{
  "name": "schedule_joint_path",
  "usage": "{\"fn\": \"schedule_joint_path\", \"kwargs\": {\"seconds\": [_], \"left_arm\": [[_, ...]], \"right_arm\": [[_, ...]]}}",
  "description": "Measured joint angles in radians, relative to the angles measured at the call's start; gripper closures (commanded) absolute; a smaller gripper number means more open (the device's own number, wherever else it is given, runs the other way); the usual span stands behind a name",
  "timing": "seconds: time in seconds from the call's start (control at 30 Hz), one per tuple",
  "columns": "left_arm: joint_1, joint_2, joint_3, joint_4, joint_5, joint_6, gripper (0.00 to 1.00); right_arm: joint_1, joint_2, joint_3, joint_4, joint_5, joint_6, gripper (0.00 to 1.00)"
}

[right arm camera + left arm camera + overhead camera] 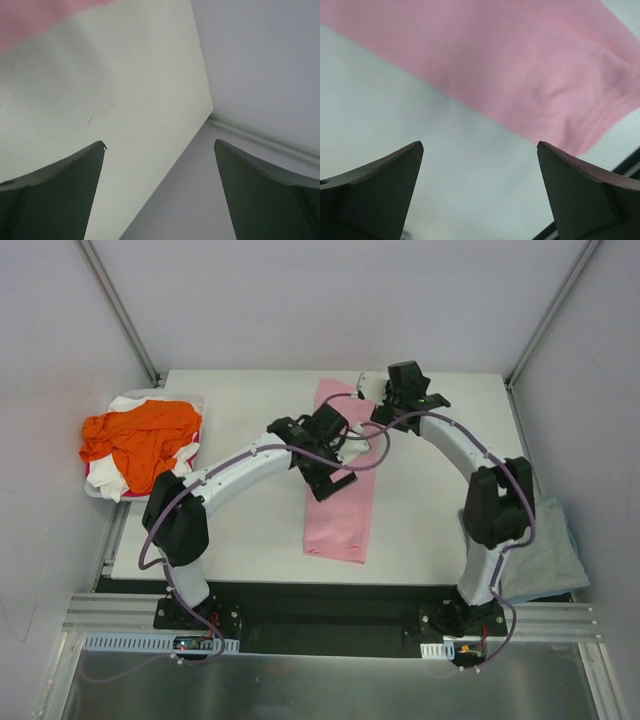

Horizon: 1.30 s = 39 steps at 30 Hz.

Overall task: Fold and stack the t-shirts
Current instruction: Fold the tshirt

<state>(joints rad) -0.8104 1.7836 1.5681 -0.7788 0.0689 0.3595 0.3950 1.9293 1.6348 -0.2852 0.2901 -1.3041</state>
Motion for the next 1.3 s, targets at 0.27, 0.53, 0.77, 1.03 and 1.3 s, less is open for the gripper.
{"fn": "schedule_joint_path", "kwargs": {"seconds": [0.27, 0.53, 0.77, 1.03, 1.3], "left_arm": [[0.290, 0.027, 0.145, 0.075, -0.069, 0.022, 0.01], [0.365, 0.113, 0.190, 0.143, -0.131, -0.005, 0.01], [0.522, 0.150, 0.191, 0.163, -0.124, -0.017, 0.01], [0.602, 0.181, 0.193, 0.169, -0.119, -0.030, 0.01], [0.587, 0.181, 0.192, 0.172, -0.102, -0.035, 0.01]], "right_arm": [[0.070, -0.413, -0.278, -0.243, 0.032, 0.210, 0.04], [0.414, -0.504, -0.536, -0.347, 0.060, 0.385, 0.04], [0.439, -0.503, -0.620, -0.364, 0.060, 0.468, 0.04], [0.596, -0.449, -0.624, -0.362, 0.061, 0.501, 0.04], [0.730, -0.425, -0.624, -0.364, 0.053, 0.510, 0.03]]}}
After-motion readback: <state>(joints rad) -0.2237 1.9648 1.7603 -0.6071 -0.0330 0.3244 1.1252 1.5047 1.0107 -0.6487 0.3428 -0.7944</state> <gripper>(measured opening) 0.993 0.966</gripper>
